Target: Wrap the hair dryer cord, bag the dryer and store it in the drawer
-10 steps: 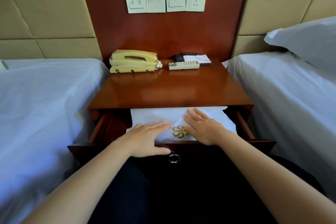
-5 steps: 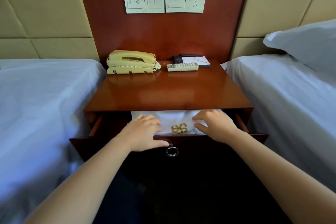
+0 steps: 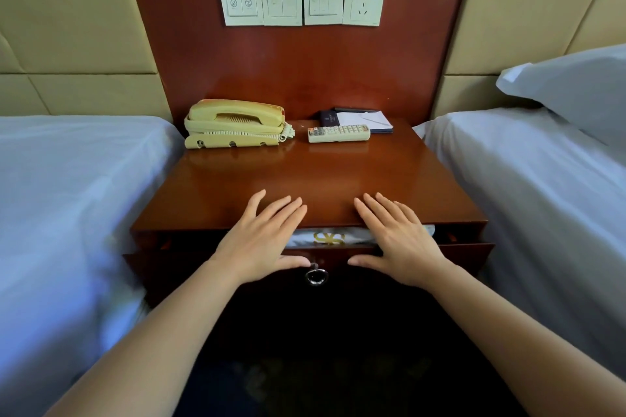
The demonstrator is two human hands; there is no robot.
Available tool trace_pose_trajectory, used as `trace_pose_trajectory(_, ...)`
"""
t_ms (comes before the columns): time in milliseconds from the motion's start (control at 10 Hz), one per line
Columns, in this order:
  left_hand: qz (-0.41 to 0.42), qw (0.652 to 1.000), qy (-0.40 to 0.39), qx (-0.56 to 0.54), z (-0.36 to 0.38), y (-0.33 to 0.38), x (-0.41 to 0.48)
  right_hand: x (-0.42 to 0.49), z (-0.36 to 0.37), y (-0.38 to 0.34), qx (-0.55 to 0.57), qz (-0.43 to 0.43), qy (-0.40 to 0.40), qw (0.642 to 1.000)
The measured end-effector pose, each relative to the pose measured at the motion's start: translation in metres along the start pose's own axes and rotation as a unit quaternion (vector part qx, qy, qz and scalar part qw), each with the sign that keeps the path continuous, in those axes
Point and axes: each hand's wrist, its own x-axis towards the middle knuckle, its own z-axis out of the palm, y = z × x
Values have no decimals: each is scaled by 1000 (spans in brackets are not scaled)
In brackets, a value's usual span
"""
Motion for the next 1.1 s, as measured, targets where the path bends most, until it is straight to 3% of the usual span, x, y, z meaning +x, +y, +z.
trace_pose_trajectory(100,-32,999,6,-13,5,-3,6,12,4,4,13,16,16,1000)
trace_pose_trajectory(300,-84,992,76,-54,9,4,15,23,14,4,45,41,133,989)
trace_pose_trajectory(400,-107,990,63,-69,-1,11,15,23,5,-2,57,51,107,991)
trace_pose_trajectory(600,-163,977,-91,-104,-55,28,24,20,-38,-16,71,81,-15,994)
trace_pose_trajectory(700,-169,955,-175,-173,-81,26,27,23,-64,-15,91,99,-92,987)
trace_pose_trajectory(900,-207,935,-171,-231,-105,-9,35,42,-90,5,183,95,-209,956)
trace_pose_trajectory(1100,-185,903,-288,-262,-96,-66,86,110,-85,31,202,109,-188,955)
